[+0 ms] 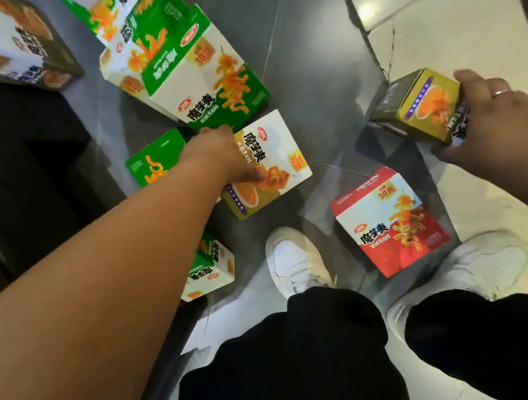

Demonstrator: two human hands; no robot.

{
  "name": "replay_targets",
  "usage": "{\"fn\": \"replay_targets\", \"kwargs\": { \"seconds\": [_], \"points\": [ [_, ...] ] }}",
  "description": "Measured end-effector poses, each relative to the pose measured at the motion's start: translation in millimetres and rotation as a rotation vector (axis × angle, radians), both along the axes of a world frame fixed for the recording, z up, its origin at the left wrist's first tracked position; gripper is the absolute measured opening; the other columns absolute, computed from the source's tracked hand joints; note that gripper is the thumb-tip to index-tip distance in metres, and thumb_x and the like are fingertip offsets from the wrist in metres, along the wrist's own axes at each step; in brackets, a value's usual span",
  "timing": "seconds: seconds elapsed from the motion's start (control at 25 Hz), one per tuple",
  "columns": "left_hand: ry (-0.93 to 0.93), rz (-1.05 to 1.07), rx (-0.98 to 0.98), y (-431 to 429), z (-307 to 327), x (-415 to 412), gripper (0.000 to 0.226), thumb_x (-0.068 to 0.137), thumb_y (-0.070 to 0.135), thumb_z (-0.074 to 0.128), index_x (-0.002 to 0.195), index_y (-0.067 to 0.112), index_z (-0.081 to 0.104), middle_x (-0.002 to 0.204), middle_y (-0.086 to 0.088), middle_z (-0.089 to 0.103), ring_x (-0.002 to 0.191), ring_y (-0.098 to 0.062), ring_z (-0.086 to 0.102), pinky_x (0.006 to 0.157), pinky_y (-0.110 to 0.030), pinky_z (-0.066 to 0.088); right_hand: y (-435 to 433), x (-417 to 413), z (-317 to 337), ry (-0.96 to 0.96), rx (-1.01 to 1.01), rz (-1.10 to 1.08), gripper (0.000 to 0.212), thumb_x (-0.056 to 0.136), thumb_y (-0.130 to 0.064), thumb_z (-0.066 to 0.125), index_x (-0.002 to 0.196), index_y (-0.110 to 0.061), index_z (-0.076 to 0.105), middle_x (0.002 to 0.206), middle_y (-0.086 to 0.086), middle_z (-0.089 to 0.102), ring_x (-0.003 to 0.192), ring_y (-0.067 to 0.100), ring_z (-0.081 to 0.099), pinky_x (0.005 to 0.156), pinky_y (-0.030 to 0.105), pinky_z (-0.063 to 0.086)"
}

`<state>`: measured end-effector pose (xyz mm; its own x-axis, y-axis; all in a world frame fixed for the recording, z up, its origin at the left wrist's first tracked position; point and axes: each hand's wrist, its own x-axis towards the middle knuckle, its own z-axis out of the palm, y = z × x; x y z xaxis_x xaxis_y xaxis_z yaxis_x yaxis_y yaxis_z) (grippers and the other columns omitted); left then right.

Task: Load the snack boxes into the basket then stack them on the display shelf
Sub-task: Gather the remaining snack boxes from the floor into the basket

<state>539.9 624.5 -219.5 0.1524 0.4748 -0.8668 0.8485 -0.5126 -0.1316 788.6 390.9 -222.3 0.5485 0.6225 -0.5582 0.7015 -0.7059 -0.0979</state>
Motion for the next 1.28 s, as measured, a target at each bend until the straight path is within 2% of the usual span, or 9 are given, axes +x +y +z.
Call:
{"fn": "replay_targets", "kwargs": {
  "seconds": [0.08,0.28,0.4,0.56,0.84,0.96,1.0,1.12,1.28],
  "points": [
    [-0.008,0.015,-0.031,4.2,-5.8,0.0,0.084,0.056,0.071,0.081,0.117,0.019,0.057,0.116,-0.006,0.064,0.108,-0.029,0.061,0.090,-0.038,0.051,-2.8,-2.6,-4.0,-0.040,0.026,-0.008,0.089,0.069,-0.026,0.083,0.141,-0.015,0.032,0.122,0.029,0.049,0.106,0.054,0.050,0.085,0.059,0.044],
    [-0.080,0.169,-0.173,-6.7,-12.4,-7.2,0.089,0.047,0.065,0.087,0.124,0.031,0.058,0.125,0.002,0.065,0.115,-0.025,0.060,0.102,-0.044,0.047,-6.8,-4.8,-2.8,-0.020,0.034,-0.027,0.082,0.074,-0.028,0.081,0.140,-0.012,0.033,0.124,0.028,0.049,0.110,0.052,0.049,0.087,0.057,0.042],
    [-0.135,0.319,-0.146,-21.2,-3.6,-13.2,0.091,0.051,0.058,0.090,0.128,0.023,0.055,0.126,0.000,0.063,0.116,-0.026,0.059,0.101,-0.042,0.049,-11.6,-6.4,8.7,0.028,0.019,-0.085,0.081,0.076,-0.034,0.079,0.139,-0.013,0.033,0.126,0.026,0.049,0.112,0.051,0.049,0.090,0.057,0.042],
    [-0.203,0.464,-0.063,-41.7,45.5,-22.4,0.103,0.059,0.055,0.088,0.140,0.015,0.038,0.135,-0.007,0.054,0.122,-0.030,0.054,0.100,-0.041,0.047,-18.3,-15.5,62.2,0.166,0.061,-0.235,0.083,0.073,-0.045,0.077,0.137,-0.012,0.036,0.127,0.022,0.051,0.115,0.046,0.049,0.093,0.053,0.043],
    [-0.378,0.951,-0.040,-82.0,212.7,-30.4,0.096,0.065,0.049,0.087,0.140,0.015,0.037,0.133,-0.005,0.055,0.121,-0.024,0.055,0.101,-0.039,0.048,-18.4,-43.2,244.0,0.532,0.224,-0.710,0.077,0.077,-0.049,0.078,0.137,-0.022,0.038,0.126,-0.001,0.059,0.109,0.018,0.062,0.091,0.037,0.054],
    [-0.471,1.130,-0.013,-96.9,307.8,-38.0,0.076,0.072,0.039,0.085,0.128,0.014,0.040,0.114,0.005,0.055,0.099,-0.011,0.060,0.072,-0.015,0.051,-14.1,-56.3,344.3,0.660,0.234,-0.797,0.087,0.066,-0.059,0.080,0.136,-0.026,0.042,0.123,-0.006,0.062,0.103,0.015,0.066,0.085,0.035,0.057],
    [-0.494,1.176,-0.008,-102.4,340.8,-42.1,0.071,0.074,0.036,0.085,0.126,0.017,0.041,0.109,0.007,0.055,0.097,-0.012,0.060,0.070,-0.015,0.049,-12.9,-61.1,381.0,0.689,0.240,-0.796,0.095,0.059,-0.065,0.081,0.137,-0.027,0.043,0.123,-0.005,0.063,0.102,0.016,0.067,0.084,0.037,0.057],
    [-0.618,1.311,-0.016,-119.0,441.0,-56.2,0.084,0.065,0.042,0.089,0.130,0.015,0.042,0.114,0.003,0.062,0.109,-0.020,0.062,0.095,-0.036,0.051,-12.7,-75.7,485.2,0.756,0.293,-0.777,0.104,0.049,-0.070,0.081,0.137,-0.029,0.044,0.123,-0.004,0.065,0.103,0.019,0.068,0.086,0.042,0.057],
    [-0.760,1.465,0.023,-152.6,545.2,-84.5,0.098,0.052,0.054,0.091,0.132,0.018,0.047,0.111,0.005,0.069,0.100,-0.016,0.068,0.091,-0.041,0.055,-19.2,-89.8,586.3,0.805,0.334,-0.671,0.103,0.045,-0.072,0.076,0.134,-0.034,0.042,0.121,-0.005,0.066,0.103,0.023,0.068,0.092,0.051,0.054]
  ]
}}
